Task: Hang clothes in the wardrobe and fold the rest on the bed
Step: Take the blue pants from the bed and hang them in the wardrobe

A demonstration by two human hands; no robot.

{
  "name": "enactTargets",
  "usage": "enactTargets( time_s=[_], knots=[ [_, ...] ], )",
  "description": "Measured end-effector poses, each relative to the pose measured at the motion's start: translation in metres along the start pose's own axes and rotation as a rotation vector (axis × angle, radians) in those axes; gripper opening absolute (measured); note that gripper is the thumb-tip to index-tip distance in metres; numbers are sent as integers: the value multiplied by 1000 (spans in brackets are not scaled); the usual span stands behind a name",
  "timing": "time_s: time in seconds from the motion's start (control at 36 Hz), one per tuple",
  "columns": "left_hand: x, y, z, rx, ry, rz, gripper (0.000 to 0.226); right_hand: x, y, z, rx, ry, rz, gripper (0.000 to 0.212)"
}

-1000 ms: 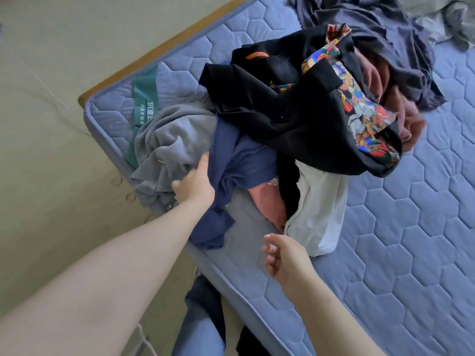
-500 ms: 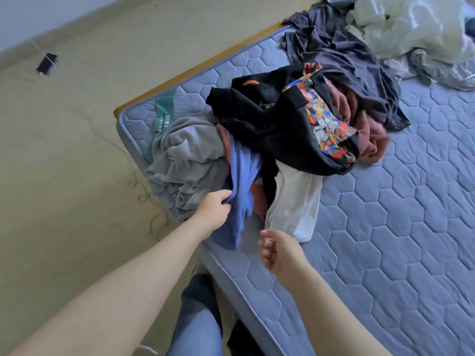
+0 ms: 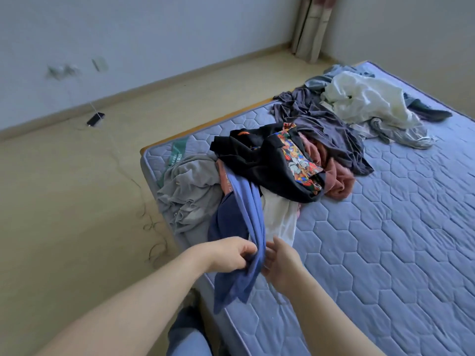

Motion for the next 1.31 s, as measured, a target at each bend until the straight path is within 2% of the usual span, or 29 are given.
enactTargets(
  time_s=[0.08, 0.14, 0.19, 0.25, 0.28, 0.33, 0.36, 0.39, 0.42, 0.47, 0.53, 0.61, 0.67, 0.78, 0.86, 0.92, 0.97, 1.03, 1.06, 1.11, 1.17, 1.19, 1.22, 1.25, 1.28, 1.31],
  knots=[
    [16, -9, -3, -32, -89, -1, 25, -2, -9, -3, -31, -50, -6, 21],
    [16, -14, 0, -56, -228, 38, 29, -1, -16, -4, -65, -60, -27, 21],
    [10, -15, -2, -137, -217, 81, 27, -1, -22, -8, -106, -67, -40, 24],
    [-10, -14, -11, -257, -166, 255, 26, 0, -28, -14, -126, -130, -19, 24],
    [-21, -15, -15, -304, -253, 403, 25, -1, -31, -18, -151, -196, 3, 25],
    [-41, -20, -28, -334, -539, 725, 24, -1, -38, -30, -254, -367, 23, 28],
    [-44, -23, -32, -336, -694, 835, 23, 1, -42, -33, -302, -433, 20, 28],
    [-43, -22, -31, -324, -839, 876, 19, 2, -45, -34, -331, -482, 12, 28],
    [-42, -20, -28, -306, -954, 886, 14, 4, -47, -32, -342, -514, -6, 28],
    [-40, -18, -18, -285, -1053, 864, 20, 7, -51, -27, -336, -556, -59, 29],
    [-40, -19, -9, -284, -989, 833, 7, 7, -54, -23, -311, -548, -112, 32],
    [-37, -16, 6, -223, -889, 721, 33, 6, -57, -20, -291, -507, -170, 32],
    [-32, -14, 19, -150, -855, 614, 34, 0, -52, -21, -267, -446, -132, 25],
    [-19, -17, 39, -55, -727, 398, 31, -15, -38, -15, -111, -114, -83, 18],
    [2, -20, 47, -34, -539, 195, 28, -16, -38, -10, -4, 122, -87, 39],
    [15, -23, 49, -31, -432, 75, 30, -12, -35, -12, 4, 125, -106, 45],
    [18, -29, 51, -31, -407, 19, 31, -10, -35, -16, -20, 62, -64, 38],
    [11, -33, 52, -27, -402, 44, 32, -8, -37, -26, -96, 8, -41, 29],
    [0, -35, 51, -39, -388, 124, 34, -7, -39, -31, -144, -2, -41, 27],
    [-32, -40, 41, -103, -421, 420, 32, 0, -49, -39, -224, -55, -98, 26],
    [-51, -48, 21, -189, -688, 725, 14, 12, -64, -40, -255, -144, -199, 24],
    [-51, -47, 14, -217, -902, 784, 10, 20, -72, -39, -265, -200, -263, 27],
    [-45, -39, 14, -222, -1119, 745, 22, 26, -79, -37, -275, -253, -325, 31],
    [-41, -33, 19, -215, -1207, 664, 35, 33, -86, -34, -291, -311, -380, 36],
    [-37, -27, 25, -183, -1242, 567, 43, 37, -92, -31, -297, -367, -423, 39],
    [-42, -24, 22, -175, -1177, 608, 46, 39, -96, -28, -295, -401, -453, 40]
  ],
)
Point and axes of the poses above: each hand's wrist, its own y-axis towards the middle knuckle, its own x-axis out of the palm, z = x × y, the point moved 10 cm from there along y, towards the middle knuckle, and after that the axes turned 7 degrees about x, right-handed, at the moved point
